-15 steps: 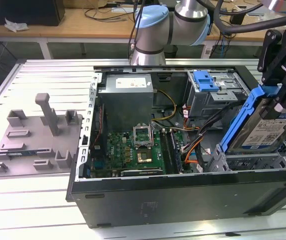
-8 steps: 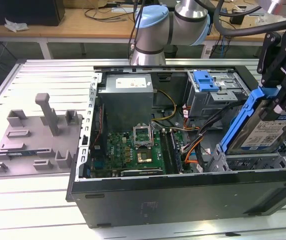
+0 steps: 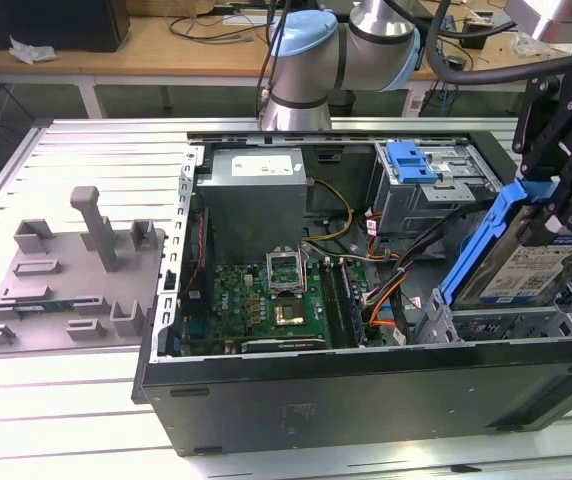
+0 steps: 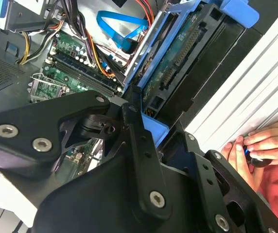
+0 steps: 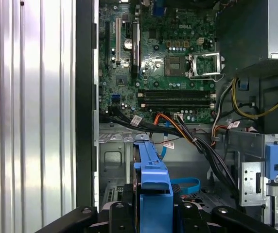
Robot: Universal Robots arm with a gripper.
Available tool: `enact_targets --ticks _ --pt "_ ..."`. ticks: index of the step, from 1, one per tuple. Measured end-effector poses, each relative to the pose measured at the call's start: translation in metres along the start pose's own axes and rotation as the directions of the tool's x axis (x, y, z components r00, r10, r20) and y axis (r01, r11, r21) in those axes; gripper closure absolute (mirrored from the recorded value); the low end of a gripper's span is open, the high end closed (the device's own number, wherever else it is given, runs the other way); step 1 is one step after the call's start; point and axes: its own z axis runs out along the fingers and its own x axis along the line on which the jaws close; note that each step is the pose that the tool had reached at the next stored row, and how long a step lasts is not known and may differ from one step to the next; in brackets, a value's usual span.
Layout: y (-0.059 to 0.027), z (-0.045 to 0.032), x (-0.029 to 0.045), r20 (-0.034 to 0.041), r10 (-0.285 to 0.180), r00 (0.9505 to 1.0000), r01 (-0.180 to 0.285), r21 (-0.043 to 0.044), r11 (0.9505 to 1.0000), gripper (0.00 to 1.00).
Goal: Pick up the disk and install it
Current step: 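Insert the disk into the insertion slot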
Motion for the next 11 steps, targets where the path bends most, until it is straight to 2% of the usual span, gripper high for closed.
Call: enact_targets --ticks 11 --pt "-0.0014 0.0078 0.0005 0.0 0.0 1.0 0.0 0.0011 1.0 0.63"
